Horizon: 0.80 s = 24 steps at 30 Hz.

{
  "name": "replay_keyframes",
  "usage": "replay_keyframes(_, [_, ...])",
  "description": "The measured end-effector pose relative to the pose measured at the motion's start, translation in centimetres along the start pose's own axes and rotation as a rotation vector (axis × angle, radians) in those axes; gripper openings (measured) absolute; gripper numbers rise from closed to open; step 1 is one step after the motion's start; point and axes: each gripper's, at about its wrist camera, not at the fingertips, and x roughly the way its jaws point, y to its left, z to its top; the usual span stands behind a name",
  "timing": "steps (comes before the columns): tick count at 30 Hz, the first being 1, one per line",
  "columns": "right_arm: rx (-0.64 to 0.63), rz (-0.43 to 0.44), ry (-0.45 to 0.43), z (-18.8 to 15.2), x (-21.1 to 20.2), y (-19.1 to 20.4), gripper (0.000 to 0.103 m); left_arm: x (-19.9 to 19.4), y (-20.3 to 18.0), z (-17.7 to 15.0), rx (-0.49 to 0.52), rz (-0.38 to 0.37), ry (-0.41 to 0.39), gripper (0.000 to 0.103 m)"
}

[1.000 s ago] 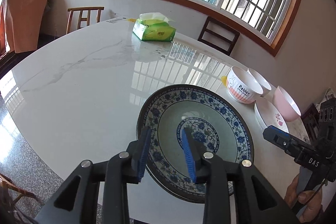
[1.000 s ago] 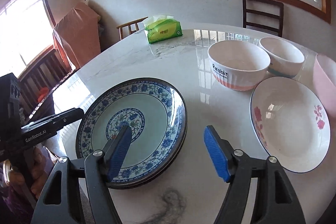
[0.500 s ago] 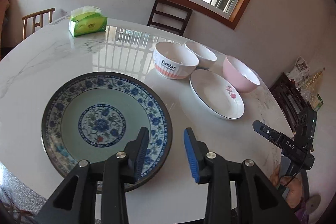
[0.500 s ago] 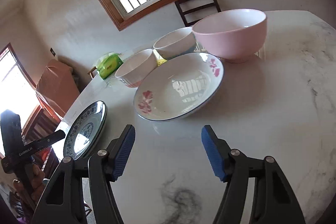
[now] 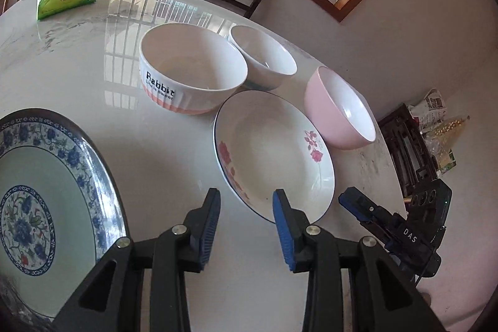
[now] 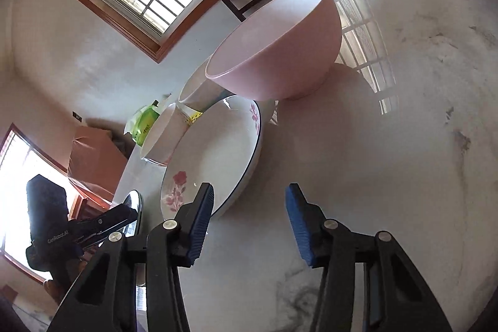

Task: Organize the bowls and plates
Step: 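Grasp the rim of the white pink-flower plate with the right gripper, then carry the pink-flower plate and lower it onto the blue-and-white stack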

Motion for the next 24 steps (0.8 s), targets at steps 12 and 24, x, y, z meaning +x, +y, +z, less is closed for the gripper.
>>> replay_keyframes(12, [-0.009, -0.043, 0.066, 1.9, 2.3, -0.3, 0.047, 3.9, 1.4, 1.3, -0.068, 0.027, 0.038, 0.035])
replay_keyframes(24, [-0.029, -0.032, 0.137, 2.4, 4.2, 0.2, 0.015, 4.9, 0.5, 0.5, -0.016, 0.110, 0.049, 0.015])
